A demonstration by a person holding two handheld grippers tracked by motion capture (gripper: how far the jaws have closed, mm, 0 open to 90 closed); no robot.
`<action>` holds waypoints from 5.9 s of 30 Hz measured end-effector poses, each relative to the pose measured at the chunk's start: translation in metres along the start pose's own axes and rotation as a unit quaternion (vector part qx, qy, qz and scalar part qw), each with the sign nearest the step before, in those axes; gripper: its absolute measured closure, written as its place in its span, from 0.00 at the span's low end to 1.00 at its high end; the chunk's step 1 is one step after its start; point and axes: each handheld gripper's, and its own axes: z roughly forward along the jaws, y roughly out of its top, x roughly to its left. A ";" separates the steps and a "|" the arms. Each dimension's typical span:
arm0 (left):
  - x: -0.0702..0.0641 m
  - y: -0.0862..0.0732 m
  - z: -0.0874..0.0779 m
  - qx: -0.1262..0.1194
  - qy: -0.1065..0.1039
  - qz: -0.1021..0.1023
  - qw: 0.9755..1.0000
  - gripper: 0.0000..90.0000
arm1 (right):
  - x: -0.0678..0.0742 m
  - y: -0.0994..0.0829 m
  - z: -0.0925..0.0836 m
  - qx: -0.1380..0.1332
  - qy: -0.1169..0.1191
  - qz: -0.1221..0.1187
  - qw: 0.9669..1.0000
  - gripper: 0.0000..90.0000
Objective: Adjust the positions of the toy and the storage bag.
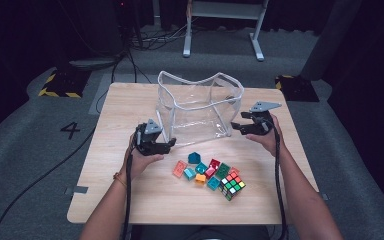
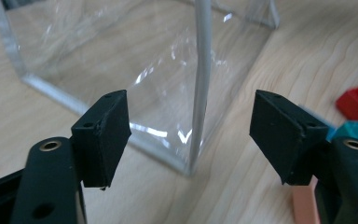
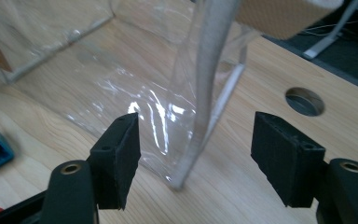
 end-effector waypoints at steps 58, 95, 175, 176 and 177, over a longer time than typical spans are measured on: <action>-0.042 0.018 -0.016 0.032 -0.040 0.107 0.993 0.80 | 0.069 -0.056 -0.097 -0.035 0.020 -0.063 0.997 0.69; -0.045 -0.107 -0.057 0.109 0.000 0.005 0.994 0.18 | 0.161 -0.125 -0.090 0.013 0.100 -0.031 0.994 0.18; -0.040 -0.103 -0.052 0.116 -0.022 0.029 0.993 0.14 | 0.070 -0.144 -0.124 -0.004 0.013 0.018 1.000 0.37; -0.040 -0.103 -0.052 0.115 -0.022 0.028 0.993 0.14 | 0.070 -0.144 -0.124 -0.004 0.012 0.021 1.000 0.37; -0.040 -0.103 -0.052 0.116 -0.022 0.029 0.993 0.14 | 0.069 -0.144 -0.124 -0.007 0.007 0.019 1.000 0.37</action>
